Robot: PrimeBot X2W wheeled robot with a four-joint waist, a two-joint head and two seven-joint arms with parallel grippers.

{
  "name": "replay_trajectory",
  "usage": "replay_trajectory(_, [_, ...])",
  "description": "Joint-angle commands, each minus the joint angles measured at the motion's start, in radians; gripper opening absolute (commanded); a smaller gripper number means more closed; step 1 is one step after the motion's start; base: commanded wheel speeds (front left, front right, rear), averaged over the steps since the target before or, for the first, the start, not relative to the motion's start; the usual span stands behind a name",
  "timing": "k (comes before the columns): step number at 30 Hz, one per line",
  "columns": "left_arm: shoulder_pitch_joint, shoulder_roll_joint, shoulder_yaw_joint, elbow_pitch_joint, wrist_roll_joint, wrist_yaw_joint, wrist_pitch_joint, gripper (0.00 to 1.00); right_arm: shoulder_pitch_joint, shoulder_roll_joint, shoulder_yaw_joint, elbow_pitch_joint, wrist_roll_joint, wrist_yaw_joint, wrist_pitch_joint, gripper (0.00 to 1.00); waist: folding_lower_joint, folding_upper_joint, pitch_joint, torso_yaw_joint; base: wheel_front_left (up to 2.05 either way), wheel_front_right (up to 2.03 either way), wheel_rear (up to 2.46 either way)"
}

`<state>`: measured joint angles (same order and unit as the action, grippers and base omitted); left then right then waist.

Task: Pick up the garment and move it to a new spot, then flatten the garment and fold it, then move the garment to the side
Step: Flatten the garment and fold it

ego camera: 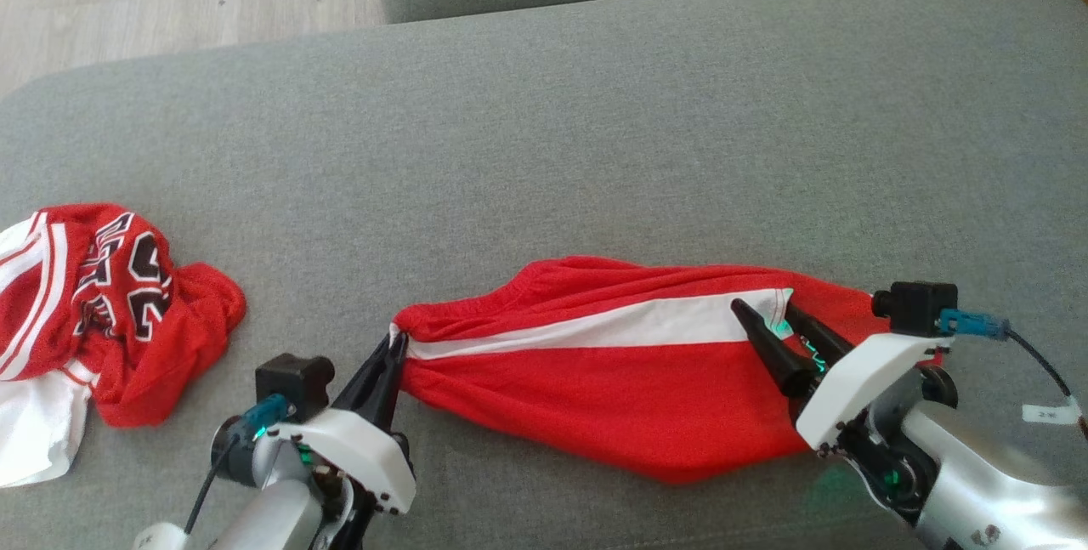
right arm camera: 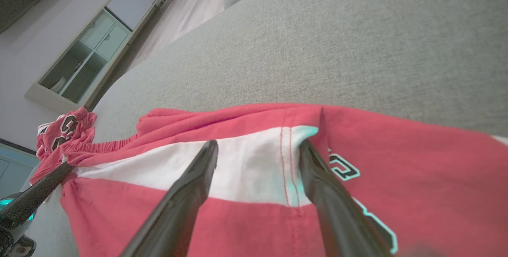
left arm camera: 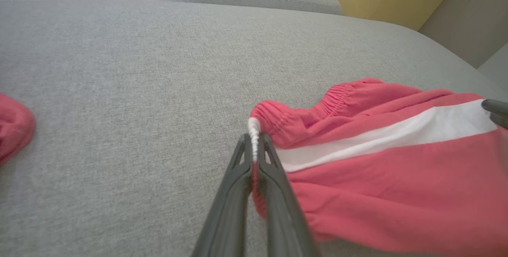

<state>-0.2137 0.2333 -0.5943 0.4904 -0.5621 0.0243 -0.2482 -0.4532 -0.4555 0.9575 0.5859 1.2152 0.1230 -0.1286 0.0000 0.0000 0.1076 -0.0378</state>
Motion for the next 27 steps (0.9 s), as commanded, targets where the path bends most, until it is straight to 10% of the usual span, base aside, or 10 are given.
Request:
replay_trajectory(1, [-0.054,0.009,0.050,-0.017,0.015,-0.005,-0.014,0.00,-0.025,-0.030,0.014,-0.026,0.020,0.008,-0.017,1.00,0.0000,0.0000,-0.001,0.002,0.00,0.00,0.00])
replay_trajectory(14, [-0.051,-0.021,0.088,0.011,0.057,-0.035,-0.014,0.00,-0.066,-0.069,0.144,-0.002,0.134,0.008,-0.028,1.00,0.0000,0.0000,-0.013,0.013,0.00,0.00,0.00])
replay_trajectory(21, [-0.043,-0.032,0.102,0.031,0.076,-0.052,-0.014,0.00,-0.097,-0.076,0.209,-0.006,0.145,0.008,-0.060,0.39,0.0000,0.0000,-0.032,0.020,0.00,0.00,0.00])
replay_trajectory(23, [-0.037,-0.033,0.106,0.034,0.081,-0.055,-0.014,0.00,-0.101,-0.080,0.227,-0.007,0.149,0.008,-0.067,0.00,0.0000,0.0000,-0.041,0.020,0.00,0.00,0.00])
replay_trajectory(27, [-0.022,-0.036,0.122,0.029,0.088,-0.059,-0.014,0.00,-0.107,-0.099,0.259,-0.019,0.149,0.008,-0.082,0.00,0.0000,0.0000,-0.067,0.010,0.00,0.00,0.00])
